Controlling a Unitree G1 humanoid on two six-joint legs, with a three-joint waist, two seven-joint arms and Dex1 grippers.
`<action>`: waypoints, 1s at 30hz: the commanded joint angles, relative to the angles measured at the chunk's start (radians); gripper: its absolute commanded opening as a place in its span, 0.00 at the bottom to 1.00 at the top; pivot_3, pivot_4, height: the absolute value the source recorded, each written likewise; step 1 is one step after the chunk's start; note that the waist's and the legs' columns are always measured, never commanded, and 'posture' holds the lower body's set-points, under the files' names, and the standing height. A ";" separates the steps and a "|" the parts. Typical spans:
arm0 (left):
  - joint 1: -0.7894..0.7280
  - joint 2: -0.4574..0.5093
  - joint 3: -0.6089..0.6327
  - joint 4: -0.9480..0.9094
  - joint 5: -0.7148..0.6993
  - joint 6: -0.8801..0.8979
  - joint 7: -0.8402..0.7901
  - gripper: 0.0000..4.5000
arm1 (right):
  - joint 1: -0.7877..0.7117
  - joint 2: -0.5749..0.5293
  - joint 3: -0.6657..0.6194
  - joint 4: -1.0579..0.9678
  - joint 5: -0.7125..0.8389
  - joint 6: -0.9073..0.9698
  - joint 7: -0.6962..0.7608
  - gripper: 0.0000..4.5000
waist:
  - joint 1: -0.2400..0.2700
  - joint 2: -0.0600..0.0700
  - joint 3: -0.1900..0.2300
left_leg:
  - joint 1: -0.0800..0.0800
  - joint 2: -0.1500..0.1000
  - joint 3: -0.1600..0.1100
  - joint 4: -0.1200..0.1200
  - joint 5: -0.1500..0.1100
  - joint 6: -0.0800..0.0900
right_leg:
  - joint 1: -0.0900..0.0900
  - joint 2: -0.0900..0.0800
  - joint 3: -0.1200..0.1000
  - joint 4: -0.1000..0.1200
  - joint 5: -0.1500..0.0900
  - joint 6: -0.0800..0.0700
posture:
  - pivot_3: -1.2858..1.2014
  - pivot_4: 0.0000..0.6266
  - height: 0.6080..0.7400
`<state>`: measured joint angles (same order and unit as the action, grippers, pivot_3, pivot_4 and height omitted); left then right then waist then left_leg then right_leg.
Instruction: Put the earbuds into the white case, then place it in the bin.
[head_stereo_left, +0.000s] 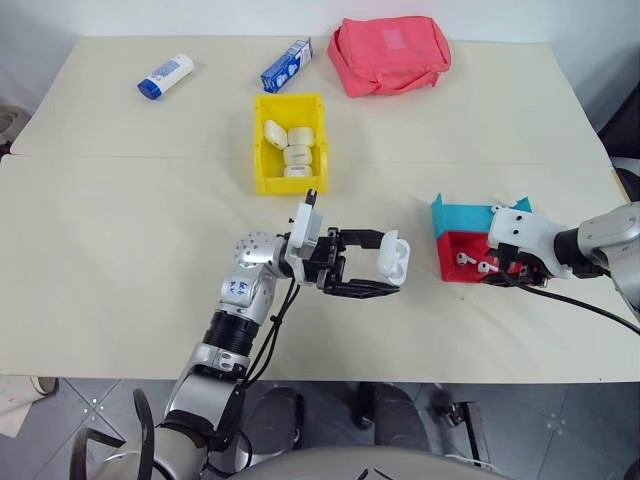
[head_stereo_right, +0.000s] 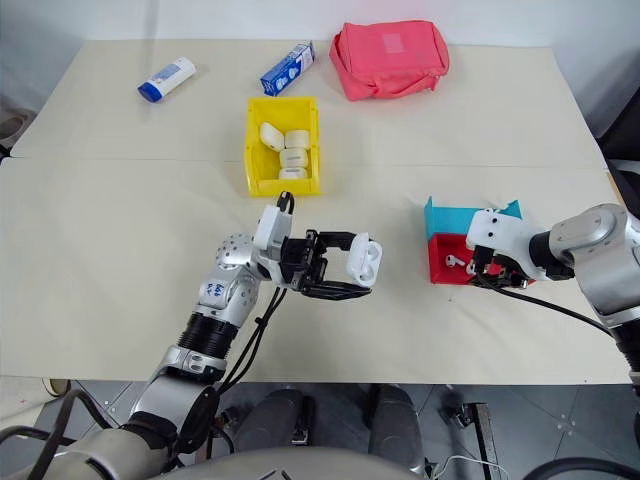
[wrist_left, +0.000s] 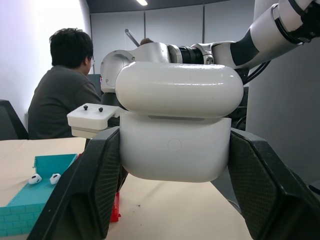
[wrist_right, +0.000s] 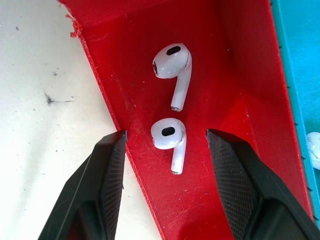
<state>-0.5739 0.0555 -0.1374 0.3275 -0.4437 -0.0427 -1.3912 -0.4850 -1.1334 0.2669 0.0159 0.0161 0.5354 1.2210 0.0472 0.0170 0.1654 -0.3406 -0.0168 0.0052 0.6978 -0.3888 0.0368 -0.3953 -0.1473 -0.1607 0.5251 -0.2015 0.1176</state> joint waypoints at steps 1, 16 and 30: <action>0.008 0.001 -0.002 -0.033 -0.019 0.002 0.003 0.62 | -0.013 0.004 -0.020 0.013 -0.014 -0.014 0.006 0.58 | 0.000 0.000 0.000 | 0.000 0.000 0.000 0.000 0.000 0.000 | 0.000 0.000 0.000 0.000 0.000 0.000 | 0.52 0.24 1.00; 0.015 0.003 -0.002 -0.043 -0.018 0.001 0.014 0.62 | -0.023 0.025 -0.021 0.041 -0.029 -0.039 0.010 0.58 | -0.001 0.000 0.000 | 0.001 0.000 0.000 0.000 0.000 0.000 | 0.000 0.000 0.000 0.004 0.000 0.000 | 0.52 0.24 1.00; 0.010 0.003 -0.001 -0.038 -0.018 -0.003 0.019 0.62 | -0.020 0.034 -0.025 0.044 -0.028 -0.046 0.012 0.45 | -0.003 0.000 0.000 | 0.001 0.000 0.000 0.000 0.000 0.000 | 0.001 0.000 0.000 0.004 0.000 0.000 | 0.52 0.24 1.00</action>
<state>-0.5633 0.0615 -0.1373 0.3226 -0.4438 -0.0423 -1.3761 -0.5022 -1.1042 0.2657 0.0604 -0.0071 0.4886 1.2337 0.0444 0.0169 0.1654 -0.3393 -0.0168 0.0057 0.6980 -0.3887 0.0367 -0.3946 -0.1472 -0.1605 0.5292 -0.2015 0.1177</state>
